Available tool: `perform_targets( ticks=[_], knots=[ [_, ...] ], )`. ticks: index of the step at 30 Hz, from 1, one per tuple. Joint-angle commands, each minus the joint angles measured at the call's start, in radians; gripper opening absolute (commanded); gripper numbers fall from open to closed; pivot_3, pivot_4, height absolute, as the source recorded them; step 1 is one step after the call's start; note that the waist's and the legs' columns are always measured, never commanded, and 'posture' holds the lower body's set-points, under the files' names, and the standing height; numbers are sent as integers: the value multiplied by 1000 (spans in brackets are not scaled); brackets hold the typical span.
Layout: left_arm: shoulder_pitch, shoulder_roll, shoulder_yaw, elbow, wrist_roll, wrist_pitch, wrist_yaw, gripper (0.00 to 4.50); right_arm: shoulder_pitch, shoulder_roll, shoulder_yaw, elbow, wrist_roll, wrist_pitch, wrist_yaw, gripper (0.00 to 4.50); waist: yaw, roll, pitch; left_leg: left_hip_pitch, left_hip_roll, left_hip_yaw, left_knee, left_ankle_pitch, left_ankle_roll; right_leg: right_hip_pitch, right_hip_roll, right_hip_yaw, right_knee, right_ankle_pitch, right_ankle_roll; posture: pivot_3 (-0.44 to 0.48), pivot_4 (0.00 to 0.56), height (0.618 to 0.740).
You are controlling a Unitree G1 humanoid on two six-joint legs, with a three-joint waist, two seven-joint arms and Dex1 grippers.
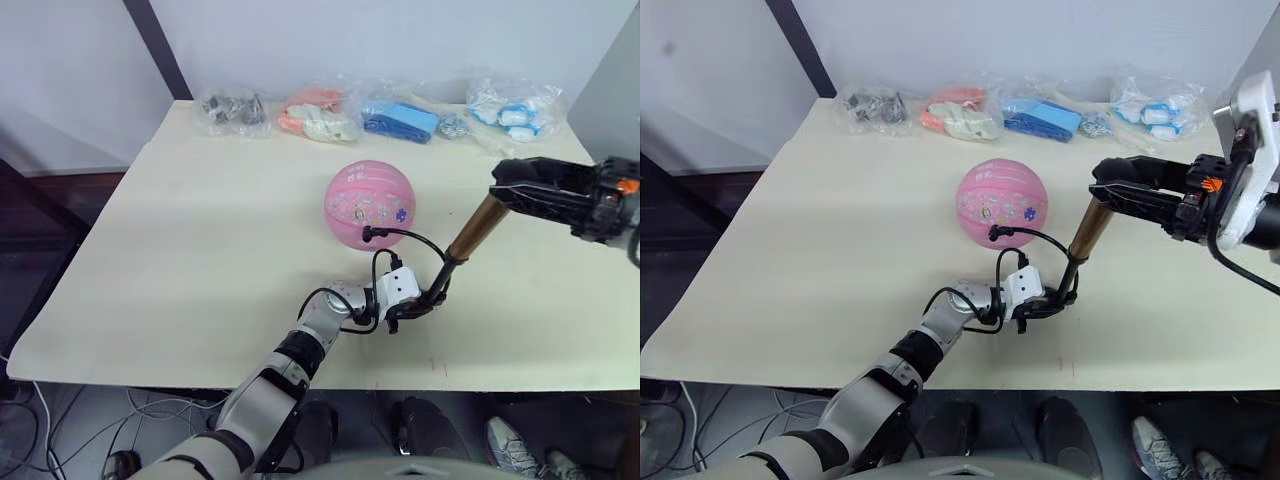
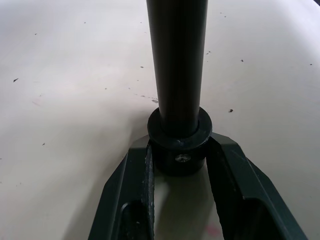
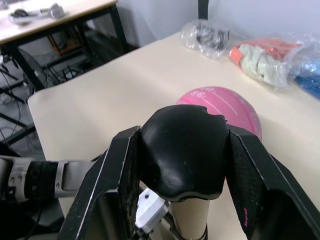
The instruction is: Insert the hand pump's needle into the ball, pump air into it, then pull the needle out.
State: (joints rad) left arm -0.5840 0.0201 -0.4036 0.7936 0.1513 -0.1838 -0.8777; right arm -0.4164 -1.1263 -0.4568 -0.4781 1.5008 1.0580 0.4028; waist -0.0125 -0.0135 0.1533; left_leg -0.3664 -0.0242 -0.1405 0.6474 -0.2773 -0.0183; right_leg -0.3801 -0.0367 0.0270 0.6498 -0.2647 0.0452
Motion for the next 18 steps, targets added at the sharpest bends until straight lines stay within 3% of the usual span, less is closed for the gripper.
perform_targets(
  ticks=[1, 8, 18],
  knots=[
    [51, 33, -42, 68, 44, 51, -25, 1016, 27, 7, -47, -21, -52, -45, -2, 1853, 0, 0, 0, 0, 0, 0, 0, 0, 0, 0, 0, 0, 0, 0, 0, 0, 150, 740],
    [40, 28, -41, 75, 44, 51, -23, 1016, 218, 132, 159, -27, -294, -118, 41, 1853, -3, -6, -5, 4, 1, 0, 0, 0, 0, 3, 1, 0, -1, 0, 1, 0, 150, 740],
    [35, 27, -40, 79, 44, 51, -16, 1016, 258, 343, 482, 130, -626, -264, 137, 1852, -6, -12, -15, 7, 2, 0, 0, 0, 0, 4, 3, 0, 0, -2, 4, 0, 150, 740]
  ],
)
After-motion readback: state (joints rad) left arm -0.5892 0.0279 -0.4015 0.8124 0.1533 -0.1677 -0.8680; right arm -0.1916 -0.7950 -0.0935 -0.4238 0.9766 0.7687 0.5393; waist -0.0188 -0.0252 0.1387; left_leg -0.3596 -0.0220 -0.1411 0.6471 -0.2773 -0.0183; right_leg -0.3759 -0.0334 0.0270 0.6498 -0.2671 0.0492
